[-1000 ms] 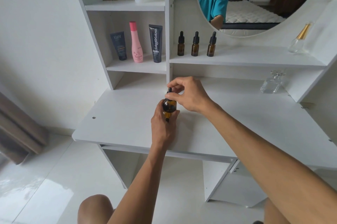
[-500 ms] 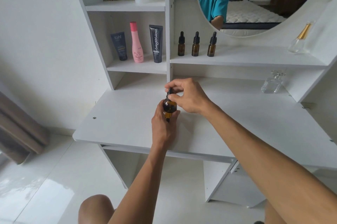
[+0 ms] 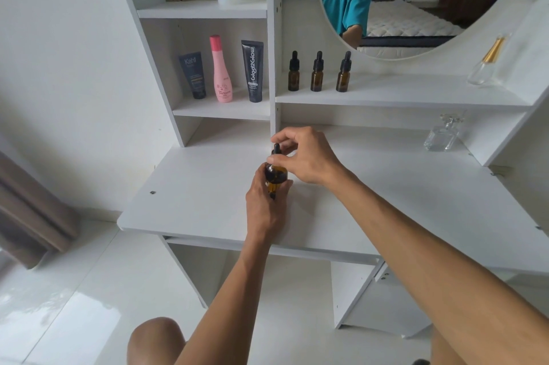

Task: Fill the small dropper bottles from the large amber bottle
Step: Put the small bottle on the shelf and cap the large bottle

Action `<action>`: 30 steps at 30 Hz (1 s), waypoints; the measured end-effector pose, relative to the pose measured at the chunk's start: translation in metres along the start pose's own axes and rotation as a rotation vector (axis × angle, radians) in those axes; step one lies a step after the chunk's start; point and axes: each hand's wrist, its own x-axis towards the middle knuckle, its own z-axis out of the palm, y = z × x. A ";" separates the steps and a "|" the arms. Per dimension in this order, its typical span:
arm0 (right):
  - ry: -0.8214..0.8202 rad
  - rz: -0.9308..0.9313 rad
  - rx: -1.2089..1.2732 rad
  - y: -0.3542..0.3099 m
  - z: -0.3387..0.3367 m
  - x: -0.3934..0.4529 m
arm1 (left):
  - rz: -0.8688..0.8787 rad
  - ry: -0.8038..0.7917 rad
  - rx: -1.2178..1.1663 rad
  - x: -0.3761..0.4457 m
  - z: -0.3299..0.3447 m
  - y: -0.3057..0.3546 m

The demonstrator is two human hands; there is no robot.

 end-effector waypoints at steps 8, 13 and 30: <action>0.057 0.005 0.005 0.000 0.002 0.000 | -0.024 -0.006 0.002 0.000 -0.001 0.002; -0.026 -0.038 -0.010 0.000 0.001 -0.002 | -0.018 -0.006 0.014 0.001 0.000 0.001; -0.011 -0.053 -0.047 0.004 0.004 0.001 | -0.031 -0.008 -0.005 -0.002 0.000 0.004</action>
